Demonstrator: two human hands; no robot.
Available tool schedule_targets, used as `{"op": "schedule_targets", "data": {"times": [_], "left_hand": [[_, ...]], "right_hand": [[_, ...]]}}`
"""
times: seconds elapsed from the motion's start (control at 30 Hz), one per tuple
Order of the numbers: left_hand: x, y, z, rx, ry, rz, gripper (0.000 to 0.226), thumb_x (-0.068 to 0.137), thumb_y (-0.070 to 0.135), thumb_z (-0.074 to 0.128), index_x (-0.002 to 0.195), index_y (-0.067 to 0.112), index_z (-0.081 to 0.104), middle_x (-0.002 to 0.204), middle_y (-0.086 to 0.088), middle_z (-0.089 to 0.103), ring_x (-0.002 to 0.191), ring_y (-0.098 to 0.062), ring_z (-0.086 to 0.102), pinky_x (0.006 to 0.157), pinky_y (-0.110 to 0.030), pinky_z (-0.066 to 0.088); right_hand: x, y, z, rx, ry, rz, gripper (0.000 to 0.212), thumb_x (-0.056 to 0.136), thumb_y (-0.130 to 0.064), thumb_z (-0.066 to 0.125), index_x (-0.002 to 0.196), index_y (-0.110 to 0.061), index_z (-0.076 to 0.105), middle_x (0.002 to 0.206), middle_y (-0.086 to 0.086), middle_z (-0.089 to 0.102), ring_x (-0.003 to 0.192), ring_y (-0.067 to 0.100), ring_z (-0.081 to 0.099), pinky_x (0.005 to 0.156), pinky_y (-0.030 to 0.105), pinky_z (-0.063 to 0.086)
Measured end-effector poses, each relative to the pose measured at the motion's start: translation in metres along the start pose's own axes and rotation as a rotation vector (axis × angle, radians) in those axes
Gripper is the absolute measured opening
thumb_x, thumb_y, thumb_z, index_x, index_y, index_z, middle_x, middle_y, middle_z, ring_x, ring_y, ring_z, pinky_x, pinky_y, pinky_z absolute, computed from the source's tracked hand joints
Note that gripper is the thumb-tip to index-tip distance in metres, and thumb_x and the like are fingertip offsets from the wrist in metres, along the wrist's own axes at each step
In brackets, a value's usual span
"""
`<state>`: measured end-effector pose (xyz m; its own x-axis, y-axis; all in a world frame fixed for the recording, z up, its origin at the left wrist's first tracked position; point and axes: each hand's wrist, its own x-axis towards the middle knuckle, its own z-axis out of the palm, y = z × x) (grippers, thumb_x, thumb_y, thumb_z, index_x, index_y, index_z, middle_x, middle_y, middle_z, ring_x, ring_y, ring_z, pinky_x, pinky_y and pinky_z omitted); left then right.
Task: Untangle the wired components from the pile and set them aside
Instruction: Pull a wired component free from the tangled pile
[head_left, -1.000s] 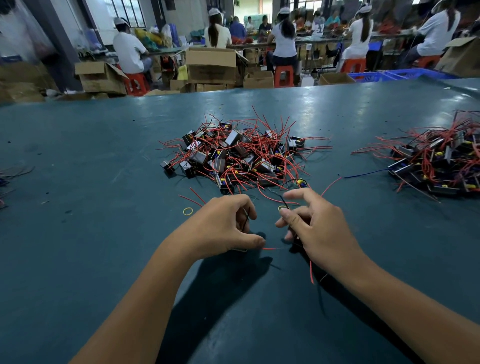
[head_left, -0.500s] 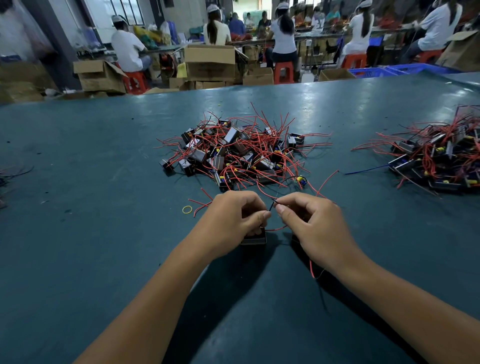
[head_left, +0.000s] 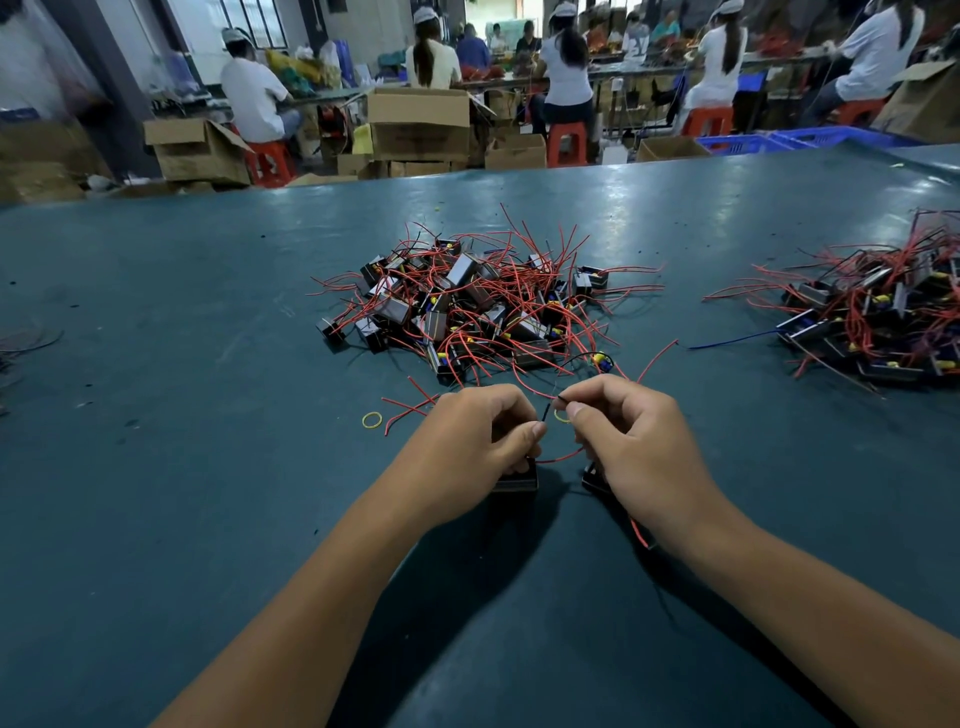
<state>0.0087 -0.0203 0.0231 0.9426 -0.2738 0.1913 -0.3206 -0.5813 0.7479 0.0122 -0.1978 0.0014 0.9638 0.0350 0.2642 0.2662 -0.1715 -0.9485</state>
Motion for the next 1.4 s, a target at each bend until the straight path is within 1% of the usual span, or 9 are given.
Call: {"op": "schedule_targets", "data": {"times": [0.27,0.47,0.77,0.9,1.0,1.13,1.2,1.3,1.4], "left_hand": [[0.001,-0.002,0.003,0.005,0.024,0.027,0.011,0.096,0.017,0.066,0.085,0.014,0.067,0.072,0.006,0.073,0.062,-0.004,0.068,0.065,-0.026,0.058],[0.001,-0.001,0.004,-0.002,0.033,0.047,0.012,0.095,0.018,0.066,0.085,0.012,0.068,0.072,0.006,0.072,0.064,-0.006,0.069,0.066,-0.029,0.058],[0.001,-0.001,0.005,-0.038,0.045,0.041,0.013,0.093,0.02,0.069,0.082,0.015,0.068,0.07,0.004,0.073,0.063,-0.009,0.07,0.067,-0.036,0.06],[0.0,-0.002,0.001,-0.116,0.079,0.032,0.008,0.09,0.021,0.072,0.096,0.022,0.065,0.09,0.006,0.072,0.071,-0.016,0.072,0.069,-0.045,0.061],[0.0,-0.002,-0.003,-0.075,0.107,0.065,0.021,0.092,0.029,0.068,0.111,0.031,0.062,0.107,0.014,0.066,0.083,-0.011,0.067,0.071,-0.04,0.06],[0.0,0.001,-0.004,-0.168,0.087,0.024,0.032,0.09,0.033,0.064,0.121,0.032,0.061,0.108,0.013,0.067,0.086,-0.013,0.066,0.071,-0.043,0.06],[0.002,0.0,-0.005,-0.167,0.081,0.022,0.022,0.093,0.027,0.064,0.114,0.029,0.065,0.101,0.013,0.069,0.083,-0.012,0.066,0.07,-0.038,0.058],[0.002,0.001,-0.008,-0.076,0.05,0.083,0.006,0.096,0.023,0.066,0.097,0.027,0.071,0.084,0.017,0.068,0.074,0.001,0.06,0.068,-0.017,0.047],[0.001,0.003,-0.011,0.021,0.073,0.129,0.005,0.095,0.024,0.067,0.096,0.021,0.07,0.089,0.01,0.065,0.081,-0.005,0.06,0.071,-0.016,0.046]], "right_hand": [[-0.001,-0.005,0.0,-0.03,-0.018,-0.033,0.012,0.091,-0.013,0.068,0.084,-0.021,0.075,0.071,0.002,0.07,0.062,0.005,0.054,0.06,0.017,0.043],[0.0,0.0,-0.001,-0.004,-0.049,-0.062,0.007,0.088,-0.018,0.074,0.082,-0.021,0.074,0.071,0.011,0.067,0.061,0.009,0.053,0.058,0.022,0.042],[0.003,0.004,0.001,-0.003,-0.022,-0.083,0.006,0.086,-0.023,0.077,0.083,-0.027,0.074,0.067,0.007,0.067,0.06,0.009,0.053,0.057,0.026,0.043],[0.003,0.004,-0.001,0.002,-0.052,-0.105,0.008,0.087,-0.021,0.076,0.082,-0.027,0.073,0.06,-0.002,0.061,0.056,0.005,0.048,0.053,0.017,0.038],[0.004,0.003,-0.003,-0.009,-0.071,-0.111,0.008,0.087,-0.019,0.075,0.081,-0.023,0.073,0.059,-0.012,0.059,0.055,0.002,0.048,0.054,0.013,0.038],[0.003,0.0,-0.005,0.003,-0.104,-0.109,0.006,0.087,-0.017,0.075,0.082,-0.02,0.073,0.066,0.003,0.066,0.061,0.006,0.053,0.059,0.016,0.042],[0.003,-0.002,-0.004,0.009,-0.126,-0.117,0.006,0.088,-0.015,0.074,0.082,-0.018,0.073,0.071,0.008,0.067,0.063,0.008,0.054,0.061,0.02,0.043],[0.003,-0.004,-0.006,-0.001,-0.151,-0.116,0.005,0.088,-0.016,0.073,0.083,-0.017,0.073,0.071,0.016,0.064,0.062,0.012,0.05,0.059,0.025,0.04],[0.002,-0.004,-0.008,-0.038,-0.169,-0.118,0.006,0.088,-0.019,0.073,0.083,-0.018,0.073,0.07,0.021,0.059,0.061,0.015,0.045,0.058,0.029,0.036]]}}
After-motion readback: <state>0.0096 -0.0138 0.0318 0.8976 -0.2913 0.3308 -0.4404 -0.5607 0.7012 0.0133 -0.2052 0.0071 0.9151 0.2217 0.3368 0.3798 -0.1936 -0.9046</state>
